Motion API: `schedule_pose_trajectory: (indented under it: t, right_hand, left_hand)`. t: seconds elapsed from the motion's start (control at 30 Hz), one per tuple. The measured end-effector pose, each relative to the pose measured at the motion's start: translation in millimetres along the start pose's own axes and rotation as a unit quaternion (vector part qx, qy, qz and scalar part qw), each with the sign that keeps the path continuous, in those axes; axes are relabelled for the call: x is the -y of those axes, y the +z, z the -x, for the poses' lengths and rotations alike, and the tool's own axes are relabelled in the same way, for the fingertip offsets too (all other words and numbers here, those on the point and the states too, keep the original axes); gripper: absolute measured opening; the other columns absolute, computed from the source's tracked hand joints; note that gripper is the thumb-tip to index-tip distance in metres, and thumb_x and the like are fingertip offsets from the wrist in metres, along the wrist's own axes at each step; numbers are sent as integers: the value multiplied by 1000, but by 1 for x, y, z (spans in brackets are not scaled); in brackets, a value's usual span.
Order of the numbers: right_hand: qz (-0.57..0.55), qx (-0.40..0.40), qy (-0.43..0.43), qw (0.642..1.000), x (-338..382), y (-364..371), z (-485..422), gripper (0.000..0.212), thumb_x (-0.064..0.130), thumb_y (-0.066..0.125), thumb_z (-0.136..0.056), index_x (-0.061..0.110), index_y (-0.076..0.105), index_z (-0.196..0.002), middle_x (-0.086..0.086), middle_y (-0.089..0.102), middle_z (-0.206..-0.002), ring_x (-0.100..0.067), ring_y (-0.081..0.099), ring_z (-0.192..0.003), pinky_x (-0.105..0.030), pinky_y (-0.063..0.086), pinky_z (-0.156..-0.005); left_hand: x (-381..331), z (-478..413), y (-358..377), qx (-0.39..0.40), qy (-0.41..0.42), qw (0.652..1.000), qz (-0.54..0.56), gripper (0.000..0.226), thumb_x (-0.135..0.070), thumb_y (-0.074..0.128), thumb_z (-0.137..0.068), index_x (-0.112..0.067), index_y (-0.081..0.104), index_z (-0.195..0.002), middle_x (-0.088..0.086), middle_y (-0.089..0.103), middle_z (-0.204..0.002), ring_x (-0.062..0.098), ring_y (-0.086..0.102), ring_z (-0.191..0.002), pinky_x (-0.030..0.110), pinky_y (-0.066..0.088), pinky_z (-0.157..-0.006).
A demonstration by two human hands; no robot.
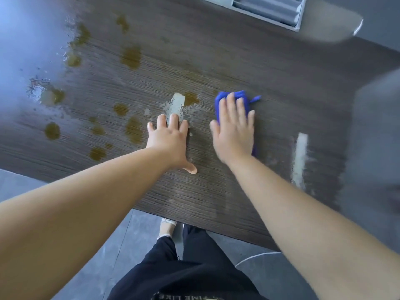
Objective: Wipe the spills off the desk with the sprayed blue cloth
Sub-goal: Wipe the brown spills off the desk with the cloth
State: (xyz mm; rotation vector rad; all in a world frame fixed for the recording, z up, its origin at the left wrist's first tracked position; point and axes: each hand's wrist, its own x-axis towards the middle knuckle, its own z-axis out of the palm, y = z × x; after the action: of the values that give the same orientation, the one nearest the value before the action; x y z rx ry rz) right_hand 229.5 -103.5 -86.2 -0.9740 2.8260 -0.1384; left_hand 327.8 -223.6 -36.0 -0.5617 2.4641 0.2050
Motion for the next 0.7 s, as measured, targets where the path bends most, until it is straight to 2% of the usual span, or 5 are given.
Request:
schedule_pose_trajectory:
  t: [0.17,0.37,0.43,0.6,0.7]
  right_hand:
    - [39,56,-286,956,-45,-4,26,56,42,32,-94,16,39,-143,-3,32,-153,-24,29,-140,-51,23,-112]
    - [-1,17,114,993,-52,-17,-50,57,39,25,-101,16,11,-152,-1,0,-160,-22,-1,-147,-48,3,-117]
    - [-27,11,134,991,-21,-12,-47,58,41,24,-101,16,8,-152,-1,-2,-160,-22,-3,-146,-48,0,-117]
    - [18,40,-236,971,-25,-1,23,57,42,28,-96,15,32,-146,-4,26,-155,-25,23,-143,-50,19,-113]
    - [36,32,-249,967,-84,-7,7,58,44,28,-94,16,39,-143,-4,33,-152,-27,31,-139,-54,26,-109]
  left_hand:
    - [0,2,-1,-2,-1,1000,0,123,-74,73,-50,-16,18,-143,8,16,-147,35,10,-139,54,18,-113]
    - [-1,4,-4,14,-8,1000,10,127,-72,73,-52,-16,11,-148,7,11,-151,35,5,-141,54,15,-115]
    - [-4,4,-5,23,-17,1000,8,127,-71,74,-54,-17,9,-148,7,9,-152,35,2,-142,54,16,-115]
    - [-9,4,-6,35,-23,999,-16,126,-70,73,-57,-15,7,-149,10,6,-154,37,2,-142,50,20,-114]
    - [-10,4,-7,32,-24,999,-11,122,-69,74,-56,-14,13,-147,9,11,-152,36,7,-141,46,24,-114]
